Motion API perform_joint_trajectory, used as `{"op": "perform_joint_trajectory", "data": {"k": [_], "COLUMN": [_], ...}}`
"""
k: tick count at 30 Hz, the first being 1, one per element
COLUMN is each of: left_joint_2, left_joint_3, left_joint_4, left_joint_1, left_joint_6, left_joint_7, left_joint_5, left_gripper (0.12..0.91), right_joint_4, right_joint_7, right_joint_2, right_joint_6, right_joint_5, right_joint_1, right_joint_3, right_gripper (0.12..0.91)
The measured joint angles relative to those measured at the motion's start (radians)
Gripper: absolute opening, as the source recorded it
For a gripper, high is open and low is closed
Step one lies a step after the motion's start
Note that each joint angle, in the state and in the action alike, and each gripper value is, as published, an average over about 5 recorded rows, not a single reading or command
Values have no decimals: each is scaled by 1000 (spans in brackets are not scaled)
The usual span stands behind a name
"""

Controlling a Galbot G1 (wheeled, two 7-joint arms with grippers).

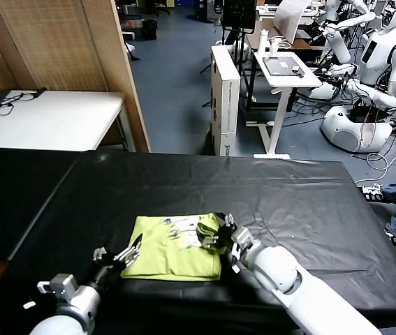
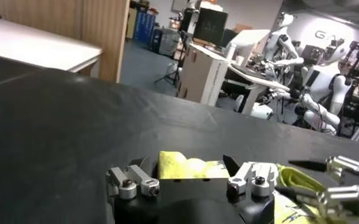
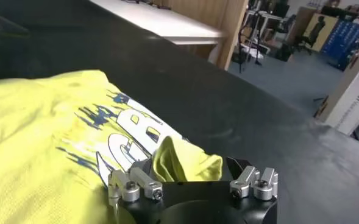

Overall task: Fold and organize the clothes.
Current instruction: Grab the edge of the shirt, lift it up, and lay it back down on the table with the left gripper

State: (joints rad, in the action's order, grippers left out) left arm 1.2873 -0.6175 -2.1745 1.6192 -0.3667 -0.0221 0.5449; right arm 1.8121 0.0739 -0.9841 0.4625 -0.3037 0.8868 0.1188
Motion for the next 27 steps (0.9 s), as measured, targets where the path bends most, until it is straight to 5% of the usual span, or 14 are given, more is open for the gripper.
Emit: {"op": "perform_joint_trajectory", "data": {"k": [8,27], "left_joint_2": [22,59], "left_joint_3": [13,8], "left_joint_4": [17,123], "left_joint_1": [1,-71], "left_joint_6": [17,36], "left_joint_7": [-8,-20], "left_joint_5": [-31,5], "left_gripper": [907,907], "right_joint_4": [43,190], "right_joint_7": [-72,-27], "right_joint_2": [17,101], "right_joint_6": [-39,-86], "right_joint_5": [-101,-230], "right_joint_1": [41,184], "right_joint_3": [-93,-274], "right_gripper": [907,907]}}
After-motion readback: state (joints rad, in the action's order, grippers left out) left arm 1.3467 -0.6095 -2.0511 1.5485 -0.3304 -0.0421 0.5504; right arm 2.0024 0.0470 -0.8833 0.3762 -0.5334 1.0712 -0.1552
